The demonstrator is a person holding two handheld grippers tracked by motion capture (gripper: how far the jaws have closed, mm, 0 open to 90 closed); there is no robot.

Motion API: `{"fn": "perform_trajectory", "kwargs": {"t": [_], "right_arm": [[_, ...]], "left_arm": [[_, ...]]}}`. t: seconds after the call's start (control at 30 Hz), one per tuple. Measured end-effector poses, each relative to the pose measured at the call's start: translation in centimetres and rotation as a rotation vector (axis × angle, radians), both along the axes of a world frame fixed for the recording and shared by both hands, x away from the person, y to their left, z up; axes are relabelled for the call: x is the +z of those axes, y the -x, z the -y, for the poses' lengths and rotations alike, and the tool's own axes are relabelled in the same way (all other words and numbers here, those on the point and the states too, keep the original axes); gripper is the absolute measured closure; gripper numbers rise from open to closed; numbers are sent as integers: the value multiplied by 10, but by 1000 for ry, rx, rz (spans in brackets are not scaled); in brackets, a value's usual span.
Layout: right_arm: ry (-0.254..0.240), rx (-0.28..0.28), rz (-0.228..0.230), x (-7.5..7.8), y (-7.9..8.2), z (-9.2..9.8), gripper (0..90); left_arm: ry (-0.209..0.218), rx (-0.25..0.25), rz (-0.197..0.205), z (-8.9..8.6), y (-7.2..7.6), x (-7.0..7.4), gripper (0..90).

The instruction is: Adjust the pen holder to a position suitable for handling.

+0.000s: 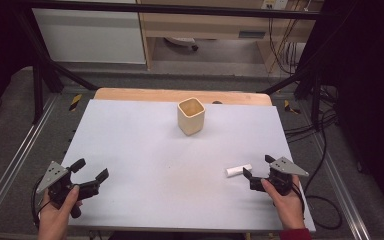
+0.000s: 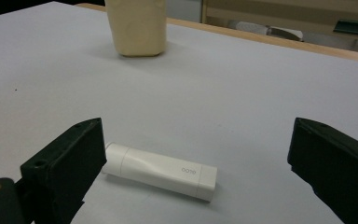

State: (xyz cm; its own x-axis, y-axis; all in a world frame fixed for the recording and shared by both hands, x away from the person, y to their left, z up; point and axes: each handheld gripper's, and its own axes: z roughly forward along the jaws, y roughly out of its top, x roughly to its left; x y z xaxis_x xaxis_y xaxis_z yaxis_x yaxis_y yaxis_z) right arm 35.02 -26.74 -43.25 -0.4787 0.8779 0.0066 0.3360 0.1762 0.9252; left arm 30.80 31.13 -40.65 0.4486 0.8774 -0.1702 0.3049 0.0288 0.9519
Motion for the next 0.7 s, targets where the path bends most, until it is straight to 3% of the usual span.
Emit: {"fn": "perform_trajectory", "kwargs": {"t": [0.7], "right_arm": [[-28,-16,-7,5,-1,-5,33]], "left_arm": [[-5,-8,-2,2,0,0,35]]}}
